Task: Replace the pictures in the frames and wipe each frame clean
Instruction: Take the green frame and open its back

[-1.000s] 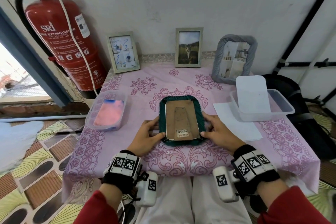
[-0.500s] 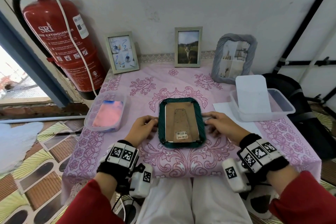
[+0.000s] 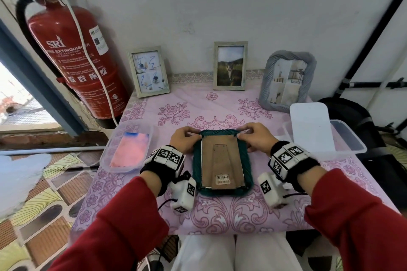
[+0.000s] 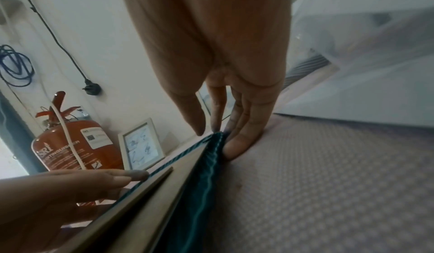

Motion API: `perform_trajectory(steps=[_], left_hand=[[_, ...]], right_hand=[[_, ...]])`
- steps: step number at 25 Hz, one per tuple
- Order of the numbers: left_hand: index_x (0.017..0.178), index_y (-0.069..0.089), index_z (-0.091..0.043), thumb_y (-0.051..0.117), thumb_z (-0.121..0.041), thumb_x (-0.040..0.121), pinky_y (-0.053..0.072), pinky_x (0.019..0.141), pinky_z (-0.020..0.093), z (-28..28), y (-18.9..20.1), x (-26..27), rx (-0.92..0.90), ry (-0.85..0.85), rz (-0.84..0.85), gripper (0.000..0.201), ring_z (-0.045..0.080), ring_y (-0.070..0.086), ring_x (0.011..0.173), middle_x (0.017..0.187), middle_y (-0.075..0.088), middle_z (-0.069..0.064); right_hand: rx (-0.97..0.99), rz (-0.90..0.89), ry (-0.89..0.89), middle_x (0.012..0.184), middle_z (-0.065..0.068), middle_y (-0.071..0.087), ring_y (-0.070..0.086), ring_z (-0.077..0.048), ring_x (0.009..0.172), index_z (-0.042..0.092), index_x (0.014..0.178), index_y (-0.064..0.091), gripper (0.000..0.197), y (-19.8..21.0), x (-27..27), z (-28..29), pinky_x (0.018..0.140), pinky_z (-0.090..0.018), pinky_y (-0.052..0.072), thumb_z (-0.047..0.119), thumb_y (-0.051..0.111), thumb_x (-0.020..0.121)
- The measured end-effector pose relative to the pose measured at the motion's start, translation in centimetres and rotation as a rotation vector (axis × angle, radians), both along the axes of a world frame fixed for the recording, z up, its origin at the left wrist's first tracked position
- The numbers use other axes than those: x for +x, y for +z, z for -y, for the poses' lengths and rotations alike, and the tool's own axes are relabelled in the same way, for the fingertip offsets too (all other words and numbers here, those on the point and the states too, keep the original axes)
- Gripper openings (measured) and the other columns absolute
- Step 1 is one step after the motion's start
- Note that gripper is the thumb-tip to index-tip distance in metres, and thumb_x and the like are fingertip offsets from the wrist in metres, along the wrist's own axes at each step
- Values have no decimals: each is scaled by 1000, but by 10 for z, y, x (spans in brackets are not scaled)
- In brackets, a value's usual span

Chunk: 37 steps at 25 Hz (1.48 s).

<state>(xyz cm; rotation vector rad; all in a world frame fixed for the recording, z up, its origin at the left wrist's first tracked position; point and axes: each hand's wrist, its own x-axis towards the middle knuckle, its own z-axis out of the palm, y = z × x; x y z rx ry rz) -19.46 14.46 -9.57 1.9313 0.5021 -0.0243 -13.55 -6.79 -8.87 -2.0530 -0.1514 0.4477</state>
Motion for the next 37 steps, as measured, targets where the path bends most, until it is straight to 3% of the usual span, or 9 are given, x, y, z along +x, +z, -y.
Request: perform_trajectory(steps=[2, 3, 6, 8, 11, 17, 24, 30, 37], left_hand=[[83, 61, -10, 66, -10, 84, 48, 63, 26, -2, 1, 5, -30, 6, -24, 5, 22, 53, 75, 79, 54, 10], [74, 56, -14, 67, -10, 84, 48, 60, 25, -3, 0, 9, -13, -2, -33, 14, 22, 53, 71, 76, 54, 9], [68, 51, -15, 70, -17, 82, 42, 37, 17, -5, 1, 13, 50, -20, -44, 24, 14, 49, 48, 62, 52, 4], [69, 52, -12, 74, -22, 78, 36, 33, 14, -5, 0, 14, 50, -7, -34, 26, 10, 46, 36, 54, 51, 3], [70, 54, -12, 77, -24, 75, 38, 36, 15, -5, -3, 15, 50, -2, -33, 27, 13, 45, 39, 53, 52, 4], [70, 54, -13, 73, -16, 80, 39, 34, 14, -8, -2, 13, -15, -31, -33, 22, 16, 43, 44, 56, 48, 6], [71, 55, -16, 66, -11, 86, 41, 33, 13, -10, -5, 8, 7, -68, 37, 18, -1, 45, 30, 56, 48, 8], [74, 55, -13, 62, -6, 88, 42, 35, 13, -10, -6, 5, -5, -80, 71, 17, -2, 45, 30, 59, 48, 8], [74, 56, -15, 63, -8, 87, 46, 43, 15, -9, -12, 4, 3, -46, 96, 17, -1, 49, 38, 61, 50, 9]], right_hand=[[-31, 2, -7, 78, 0, 47, 52, -15, 56, 10, 103, 60, 19, -3, 6, -1, 42, -22, 52, 19, 65, 86], [-44, -18, -2, 77, -1, 48, 52, -16, 55, 10, 98, 58, 17, -4, 8, -2, 43, -24, 53, 20, 65, 86], [-64, -113, 42, 68, -8, 50, 52, -17, 54, 12, 87, 51, 17, -1, 16, -4, 50, -31, 54, 24, 64, 88], [-84, -139, 58, 69, -11, 52, 53, -19, 55, 12, 88, 49, 22, 1, 19, -5, 55, -35, 55, 28, 64, 87], [-107, -112, 55, 74, -10, 53, 53, -18, 55, 12, 87, 49, 22, 0, 20, -6, 51, -33, 55, 25, 67, 85], [-75, -126, 76, 69, -8, 51, 52, -17, 52, 16, 81, 48, 19, -2, 23, -4, 42, -28, 53, 18, 66, 86], [-94, -125, 116, 73, -11, 50, 51, -18, 56, 10, 98, 47, 15, -2, 23, -3, 47, -29, 54, 13, 59, 90], [-80, -109, 126, 69, -10, 48, 50, -17, 54, 9, 98, 48, 11, 1, 20, 0, 41, -23, 52, 7, 56, 91], [-111, -82, 146, 75, -4, 45, 49, -13, 58, 7, 107, 47, 14, 2, 13, 0, 47, -21, 51, 10, 52, 94]])
